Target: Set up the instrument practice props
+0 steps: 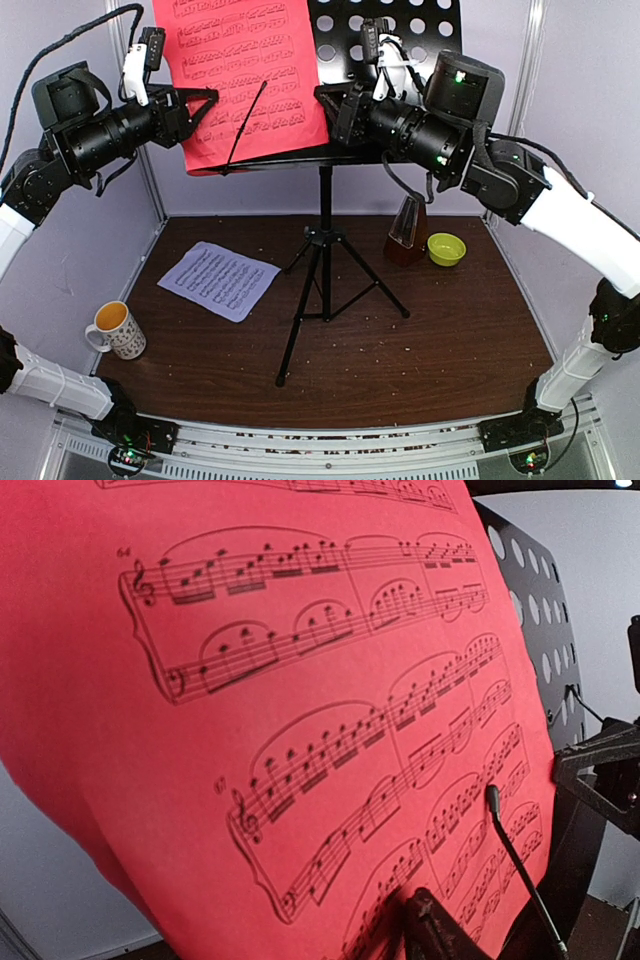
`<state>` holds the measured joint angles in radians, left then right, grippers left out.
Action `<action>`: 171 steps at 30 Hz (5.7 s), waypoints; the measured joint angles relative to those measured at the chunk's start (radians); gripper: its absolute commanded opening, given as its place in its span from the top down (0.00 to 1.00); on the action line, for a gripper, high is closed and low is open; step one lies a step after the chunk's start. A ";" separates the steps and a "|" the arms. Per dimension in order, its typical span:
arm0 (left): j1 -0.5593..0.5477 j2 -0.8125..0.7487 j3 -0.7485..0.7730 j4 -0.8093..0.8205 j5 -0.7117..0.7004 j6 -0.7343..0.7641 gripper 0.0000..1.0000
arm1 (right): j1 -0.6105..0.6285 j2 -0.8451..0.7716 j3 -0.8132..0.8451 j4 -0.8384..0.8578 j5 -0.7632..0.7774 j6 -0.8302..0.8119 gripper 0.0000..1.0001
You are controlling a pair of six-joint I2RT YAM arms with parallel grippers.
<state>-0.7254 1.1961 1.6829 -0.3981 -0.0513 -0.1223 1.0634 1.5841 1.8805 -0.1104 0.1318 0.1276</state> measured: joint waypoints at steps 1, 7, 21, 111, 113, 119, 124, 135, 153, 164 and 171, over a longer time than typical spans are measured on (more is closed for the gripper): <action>0.000 0.000 0.000 0.001 0.001 0.000 0.49 | 0.000 -0.001 -0.001 0.002 0.001 0.002 1.00; 0.000 0.001 0.000 0.004 0.004 0.000 0.49 | 0.000 -0.026 -0.048 0.018 0.015 0.002 1.00; 0.000 0.005 0.000 0.005 0.007 0.000 0.33 | 0.000 -0.075 -0.132 0.033 0.068 -0.023 1.00; 0.222 0.432 -0.899 0.208 0.234 -0.325 0.31 | -0.156 -0.870 -0.975 -0.111 -0.051 0.194 0.00; 0.155 0.414 -0.917 0.202 0.233 -0.332 0.33 | -0.161 -0.867 -0.975 -0.106 -0.055 0.194 0.00; -0.009 0.376 -0.955 0.172 0.226 -0.317 0.38 | -0.172 -0.857 -0.975 -0.101 -0.072 0.193 0.00; -0.040 0.287 -1.015 0.132 0.229 -0.336 0.33 | -0.178 -0.849 -0.975 -0.094 -0.086 0.194 0.00; -0.042 -0.339 -1.338 0.191 0.051 -0.843 0.20 | -0.189 -0.829 -0.975 -0.064 -0.107 0.200 0.00; 0.013 -0.151 -1.435 0.402 -0.156 -1.278 0.23 | -0.200 -0.821 -0.977 -0.041 -0.126 0.219 0.00; 0.107 0.224 -1.428 0.990 -0.079 -1.295 0.31 | -0.206 -0.832 -0.977 -0.043 -0.127 0.220 0.00; 0.142 0.438 -1.355 1.204 -0.024 -1.290 0.46 | -0.210 -0.845 -0.977 -0.053 -0.126 0.219 0.00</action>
<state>-0.5831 1.6337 0.3283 0.8059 -0.0750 -1.4120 0.8536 0.7391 0.9039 -0.1631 0.0059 0.3470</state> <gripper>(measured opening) 0.601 0.999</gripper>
